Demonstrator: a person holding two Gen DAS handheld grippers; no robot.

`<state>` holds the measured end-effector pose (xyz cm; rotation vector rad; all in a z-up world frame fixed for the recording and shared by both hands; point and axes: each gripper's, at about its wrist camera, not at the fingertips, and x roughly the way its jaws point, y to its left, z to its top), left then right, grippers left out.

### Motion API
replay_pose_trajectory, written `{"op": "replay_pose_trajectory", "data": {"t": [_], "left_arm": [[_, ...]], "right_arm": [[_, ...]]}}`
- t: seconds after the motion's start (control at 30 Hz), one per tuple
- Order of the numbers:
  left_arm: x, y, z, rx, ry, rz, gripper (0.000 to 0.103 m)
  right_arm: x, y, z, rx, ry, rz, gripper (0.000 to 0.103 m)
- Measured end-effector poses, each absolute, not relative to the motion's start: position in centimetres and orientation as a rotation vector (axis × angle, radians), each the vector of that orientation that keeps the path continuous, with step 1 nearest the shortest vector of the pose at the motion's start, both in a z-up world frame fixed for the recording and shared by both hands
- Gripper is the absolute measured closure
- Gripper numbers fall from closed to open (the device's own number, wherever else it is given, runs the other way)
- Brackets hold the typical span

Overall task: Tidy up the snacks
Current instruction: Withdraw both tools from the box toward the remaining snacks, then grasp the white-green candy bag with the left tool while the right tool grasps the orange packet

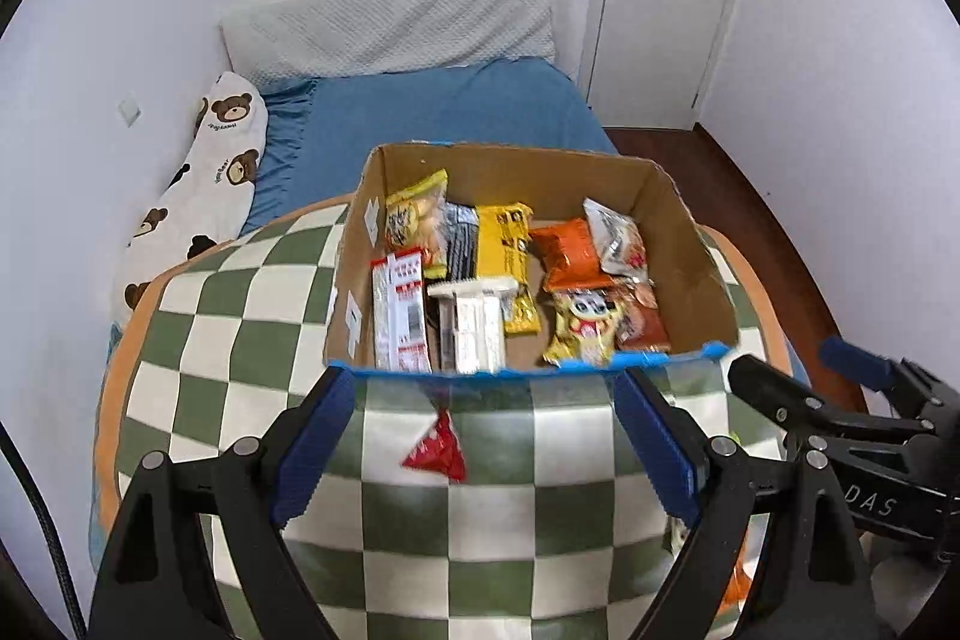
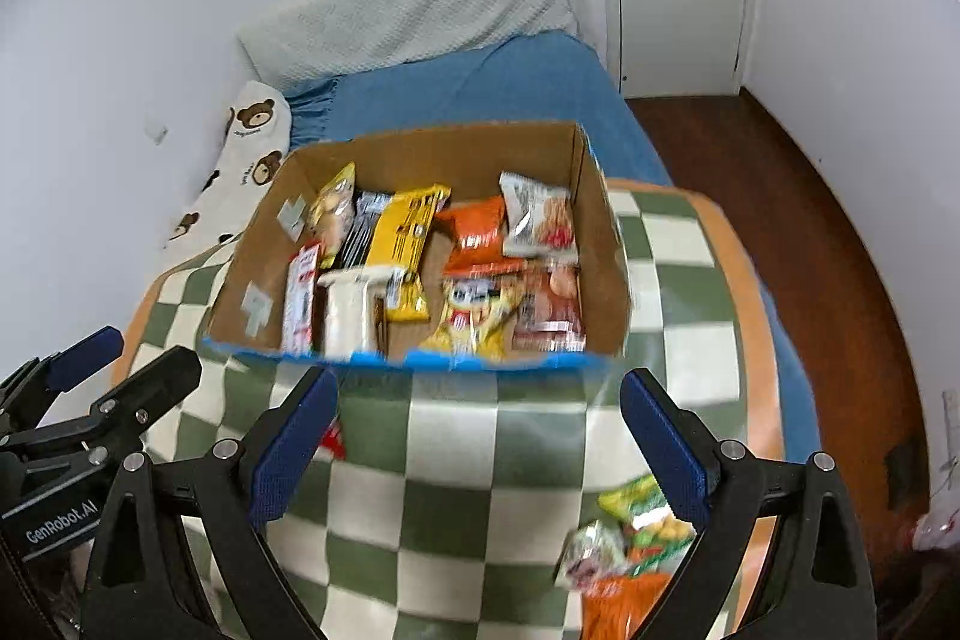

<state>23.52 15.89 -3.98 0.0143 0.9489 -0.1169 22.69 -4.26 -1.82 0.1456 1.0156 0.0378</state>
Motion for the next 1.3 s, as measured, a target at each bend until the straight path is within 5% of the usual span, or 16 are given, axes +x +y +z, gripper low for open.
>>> {"op": "replay_pose_trajectory", "data": {"t": [0.1,0.23,0.7,0.77,0.87,1.1,1.17,1.23,1.3], "left_arm": [[21.8,15.4,-5.0,0.020,0.988,-0.130,0.014],[20.2,13.7,-9.2,0.045,1.105,-0.162,0.014],[18.2,4.6,-22.4,0.230,1.432,-0.247,0.014],[18.4,3.6,-23.0,0.241,1.450,-0.263,0.014],[19.0,1.9,-24.0,0.253,1.489,-0.291,0.014],[21.7,-2.3,-28.0,0.050,1.681,-0.416,0.014],[22.4,-3.2,-29.0,-0.016,1.709,-0.423,0.014],[22.9,-4.1,-30.0,-0.045,1.711,-0.412,0.020],[23.0,-4.8,-30.4,-0.018,1.701,-0.397,0.037]], "right_arm": [[20.2,-5.6,-3.4,0.178,1.078,0.015,0.006],[17.0,-8.5,-7.7,0.224,1.203,-0.027,0.026],[9.7,-13.9,-24.2,0.301,1.531,-0.151,0.025],[9.5,-13.6,-24.8,0.260,1.529,-0.152,0.041],[9.0,-15.0,-24.3,0.264,1.492,-0.181,0.048],[7.1,-21.5,-22.8,0.417,1.459,-0.268,0.047],[6.7,-22.4,-22.5,0.441,1.453,-0.277,0.037],[6.1,-23.2,-21.8,0.446,1.432,-0.294,0.034],[5.8,-23.6,-21.3,0.467,1.418,-0.297,0.034]]}}
